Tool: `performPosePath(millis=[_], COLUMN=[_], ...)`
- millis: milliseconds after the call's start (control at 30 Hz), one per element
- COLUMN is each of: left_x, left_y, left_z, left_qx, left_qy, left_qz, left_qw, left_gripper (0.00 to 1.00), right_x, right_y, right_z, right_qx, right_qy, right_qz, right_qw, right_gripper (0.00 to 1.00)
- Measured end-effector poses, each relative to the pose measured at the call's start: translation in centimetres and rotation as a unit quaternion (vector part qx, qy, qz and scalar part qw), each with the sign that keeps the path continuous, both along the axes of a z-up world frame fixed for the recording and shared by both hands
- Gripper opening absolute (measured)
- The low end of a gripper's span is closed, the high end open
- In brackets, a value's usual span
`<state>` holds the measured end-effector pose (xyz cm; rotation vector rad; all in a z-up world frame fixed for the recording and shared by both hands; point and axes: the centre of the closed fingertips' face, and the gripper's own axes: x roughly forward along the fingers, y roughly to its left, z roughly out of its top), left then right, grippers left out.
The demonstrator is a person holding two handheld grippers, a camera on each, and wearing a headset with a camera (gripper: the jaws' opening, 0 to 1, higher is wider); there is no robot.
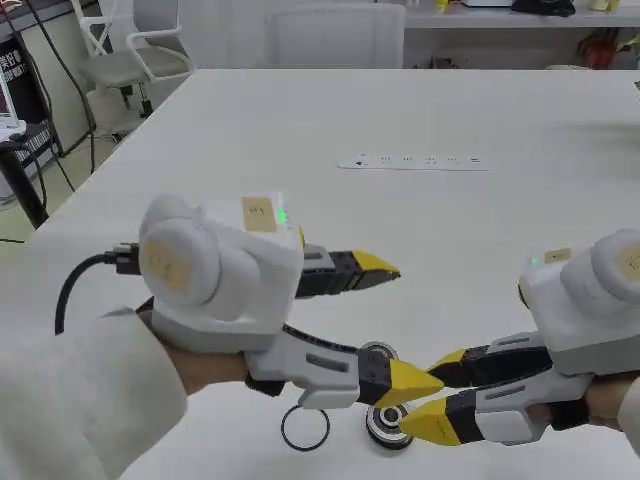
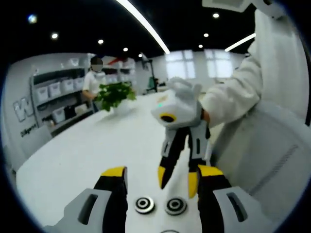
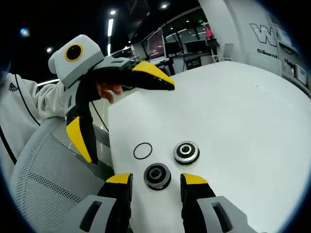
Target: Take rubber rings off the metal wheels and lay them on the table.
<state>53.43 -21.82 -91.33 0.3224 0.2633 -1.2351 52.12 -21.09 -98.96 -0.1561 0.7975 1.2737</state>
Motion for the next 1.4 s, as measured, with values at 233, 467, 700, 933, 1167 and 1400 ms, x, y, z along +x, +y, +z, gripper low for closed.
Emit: performPosePath(millis=[233,467,700,933,1167,1400], left_x=[-1.1,-1.4,-1.1,-1.1,-1.6,-1.4], left_y=[-0.7,0.1,0.5,0.7,0.8,0.8], left_z=[-3.4,-6.4,-7.2,-8.2,-8.6,-8.6], left_qx=[0.036,0.078,0.084,0.097,0.103,0.105], left_qy=[0.018,0.031,0.038,0.045,0.048,0.046], left_qz=[-0.019,-0.021,-0.013,-0.009,-0.013,-0.009], left_qw=[0.999,0.9963,0.9956,0.9942,0.9934,0.9933], left_gripper=[0.44,0.36,0.29,0.22,0.15,0.14], right_x=[-0.8,-1.4,-0.9,-0.8,-0.9,-0.7], right_y=[0.1,0.1,0.1,0.3,0.4,0.3], right_z=[-1.1,-2.3,-2.6,-2.9,-3.3,-3.2], right_qx=[-0.025,-0.053,-0.057,-0.067,-0.075,-0.081], right_qy=[-0.005,-0.018,-0.034,-0.05,-0.063,-0.074], right_qz=[0.022,0.046,0.042,0.051,0.062,0.067], right_qw=[0.9994,0.9973,0.997,0.9951,0.9933,0.9917], right_gripper=[0.36,0.33,0.3,0.27,0.23,0.2])
